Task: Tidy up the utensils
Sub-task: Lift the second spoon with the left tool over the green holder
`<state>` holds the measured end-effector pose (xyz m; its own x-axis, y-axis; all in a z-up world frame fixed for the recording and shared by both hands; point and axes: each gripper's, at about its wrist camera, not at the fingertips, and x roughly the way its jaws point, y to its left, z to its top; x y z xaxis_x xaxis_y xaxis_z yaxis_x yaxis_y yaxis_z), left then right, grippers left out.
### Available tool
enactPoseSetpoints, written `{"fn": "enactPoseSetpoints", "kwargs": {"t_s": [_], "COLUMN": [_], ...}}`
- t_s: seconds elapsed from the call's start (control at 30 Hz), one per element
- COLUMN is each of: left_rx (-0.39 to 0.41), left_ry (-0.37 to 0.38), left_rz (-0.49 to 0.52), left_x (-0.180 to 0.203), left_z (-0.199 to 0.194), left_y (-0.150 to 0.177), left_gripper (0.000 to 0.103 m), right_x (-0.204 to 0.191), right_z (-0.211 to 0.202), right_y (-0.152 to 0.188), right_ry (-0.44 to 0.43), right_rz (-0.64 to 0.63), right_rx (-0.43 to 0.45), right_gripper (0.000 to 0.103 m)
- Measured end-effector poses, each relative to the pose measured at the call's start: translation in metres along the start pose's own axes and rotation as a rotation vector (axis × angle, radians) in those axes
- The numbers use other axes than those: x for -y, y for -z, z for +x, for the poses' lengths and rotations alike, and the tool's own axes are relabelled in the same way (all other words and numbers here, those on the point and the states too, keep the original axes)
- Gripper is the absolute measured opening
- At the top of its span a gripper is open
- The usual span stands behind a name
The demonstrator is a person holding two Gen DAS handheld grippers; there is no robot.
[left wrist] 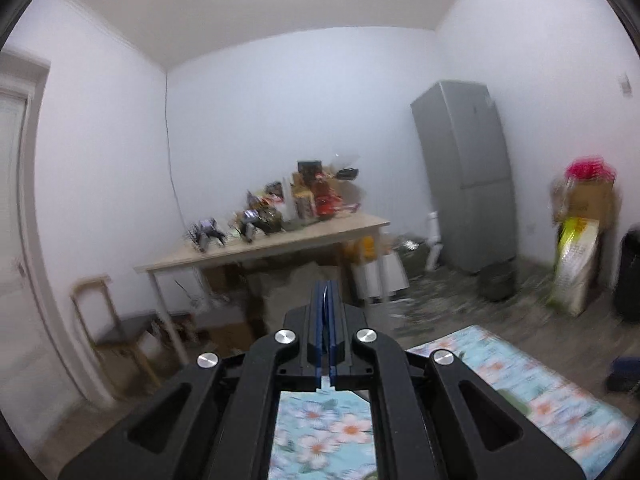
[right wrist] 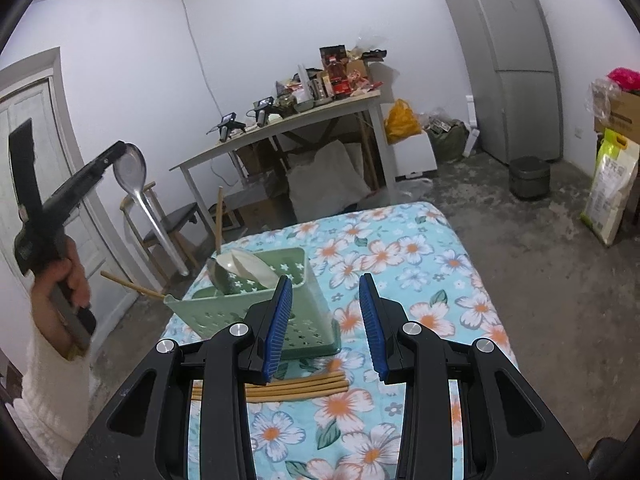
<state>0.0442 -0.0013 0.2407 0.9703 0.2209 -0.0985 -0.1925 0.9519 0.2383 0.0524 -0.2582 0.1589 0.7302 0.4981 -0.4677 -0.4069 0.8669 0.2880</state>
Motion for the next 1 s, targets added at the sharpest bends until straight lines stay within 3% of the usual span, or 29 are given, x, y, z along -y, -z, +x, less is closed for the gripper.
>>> {"fn": "enactPoseSetpoints", "kwargs": {"t_s": [0.3,0.37,0.53,0.63,0.73,0.83,1.0], "left_rx": [0.083,0.073,-0.007,-0.097,-0.127,-0.117,-0.109], "left_ry": [-0.094,-0.056,0.073,0.251,0.323,0.268,0.287], "left_rz": [0.253,0.272,0.188,0.022,-0.092,-0.081,-0.145], "left_x": [0.067,0.077,0.076,0.057,0.04,0.036,0.026], "left_z": [0.007,0.006,0.013,0.023,0.023,0.023,0.016], "left_y": [0.048,0.056,0.065,0.066,0.071,0.07,0.065], "left_gripper": [0.002,0.002,0.004,0.005,0.011,0.011,0.011], "right_x": [0.01,0.011,0.013,0.015,0.016,0.019,0.015], "right_z": [-0.002,0.0,0.001,0.0,0.0,0.001,0.003], "right_y": [0.004,0.005,0.009,0.01,0.011,0.012,0.015], "right_ry": [0.036,0.04,0.025,0.023,0.023,0.021,0.018], "right_rz": [0.012,0.013,0.019,0.026,0.04,0.055,0.06], "right_rx": [-0.001,-0.005,-0.02,-0.027,-0.04,-0.047,-0.061], "right_gripper": [0.034,0.034,0.034,0.034,0.034,0.034,0.034]}}
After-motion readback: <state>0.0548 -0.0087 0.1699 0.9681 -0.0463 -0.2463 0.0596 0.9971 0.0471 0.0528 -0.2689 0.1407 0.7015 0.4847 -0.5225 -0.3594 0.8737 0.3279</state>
